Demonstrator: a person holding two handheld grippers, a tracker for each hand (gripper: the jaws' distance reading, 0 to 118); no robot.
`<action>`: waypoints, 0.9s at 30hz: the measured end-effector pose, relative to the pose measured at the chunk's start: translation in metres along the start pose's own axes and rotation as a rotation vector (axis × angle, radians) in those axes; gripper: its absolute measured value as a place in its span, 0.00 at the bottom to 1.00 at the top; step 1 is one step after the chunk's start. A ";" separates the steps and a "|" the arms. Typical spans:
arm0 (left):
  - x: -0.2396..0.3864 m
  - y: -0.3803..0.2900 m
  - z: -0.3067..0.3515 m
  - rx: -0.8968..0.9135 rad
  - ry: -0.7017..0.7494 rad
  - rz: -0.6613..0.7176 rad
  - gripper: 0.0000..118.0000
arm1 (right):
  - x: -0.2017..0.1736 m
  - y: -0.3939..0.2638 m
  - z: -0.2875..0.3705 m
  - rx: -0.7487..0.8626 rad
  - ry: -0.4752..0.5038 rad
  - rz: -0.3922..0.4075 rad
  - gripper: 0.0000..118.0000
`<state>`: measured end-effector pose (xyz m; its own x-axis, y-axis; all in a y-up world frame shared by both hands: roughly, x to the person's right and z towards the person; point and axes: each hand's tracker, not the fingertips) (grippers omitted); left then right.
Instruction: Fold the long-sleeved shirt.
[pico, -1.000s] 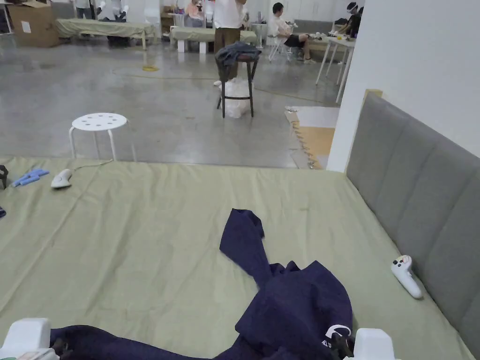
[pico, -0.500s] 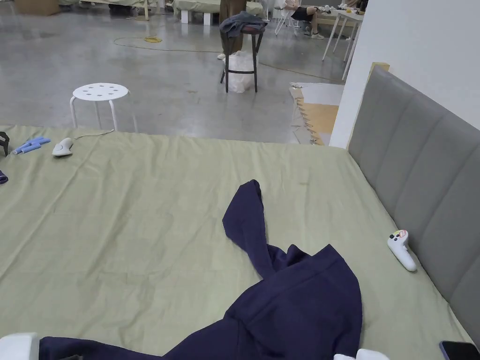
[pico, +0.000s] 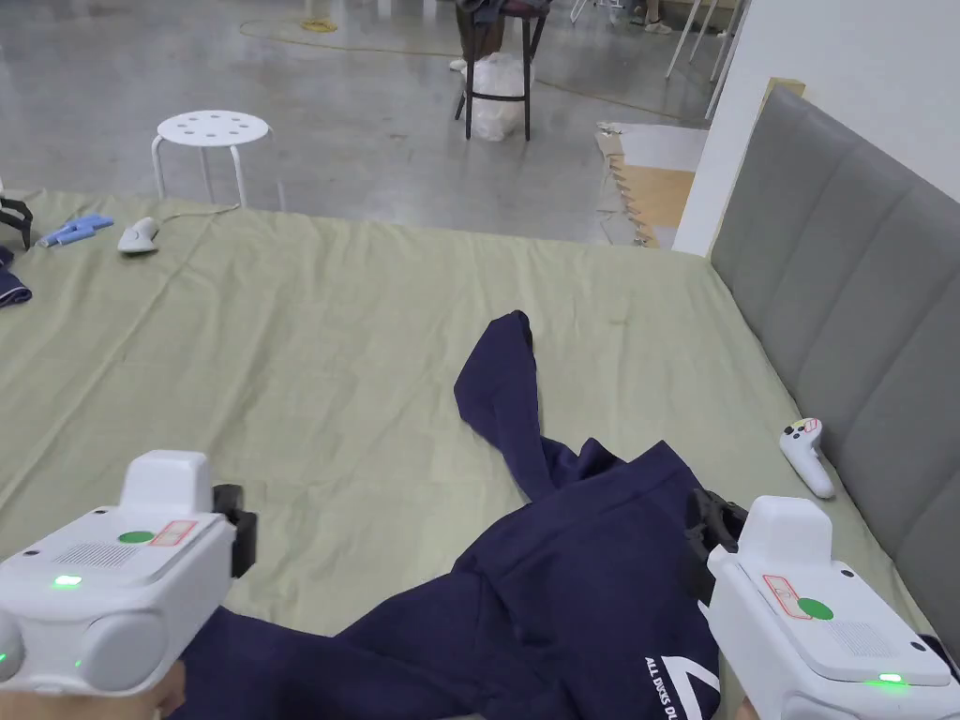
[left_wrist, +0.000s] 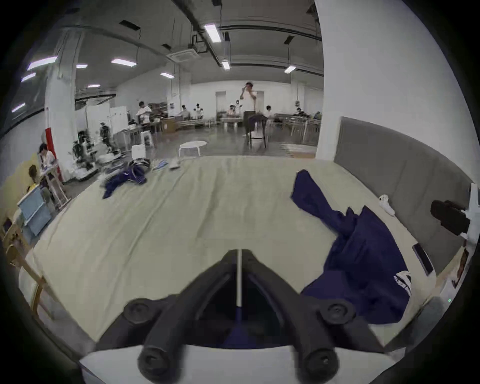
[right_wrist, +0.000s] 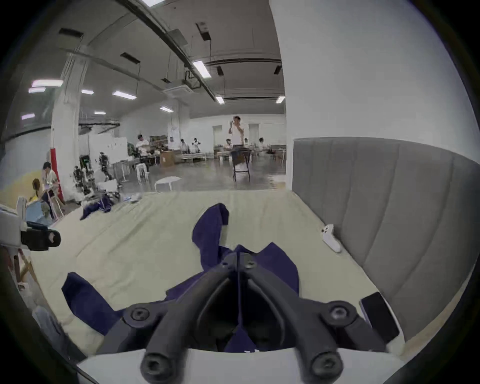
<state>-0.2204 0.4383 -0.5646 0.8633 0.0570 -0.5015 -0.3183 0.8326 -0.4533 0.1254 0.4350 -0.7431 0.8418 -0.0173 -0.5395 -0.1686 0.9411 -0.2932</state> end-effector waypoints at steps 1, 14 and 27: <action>0.005 -0.002 -0.007 -0.022 -0.067 0.001 0.06 | 0.002 -0.002 0.000 -0.022 0.034 -0.029 0.01; 0.104 -0.037 -0.168 -0.398 -0.353 -0.242 0.82 | 0.042 -0.027 -0.027 -0.098 -0.010 -0.086 0.00; 0.110 -0.067 -0.189 -0.419 -0.398 -0.216 0.07 | 0.100 -0.015 -0.146 -0.236 -0.025 -0.101 0.99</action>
<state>-0.1782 0.2843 -0.7290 0.9797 0.1795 -0.0889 -0.1768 0.5659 -0.8053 0.1370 0.3697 -0.9077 0.8723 -0.0962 -0.4795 -0.1957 0.8299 -0.5225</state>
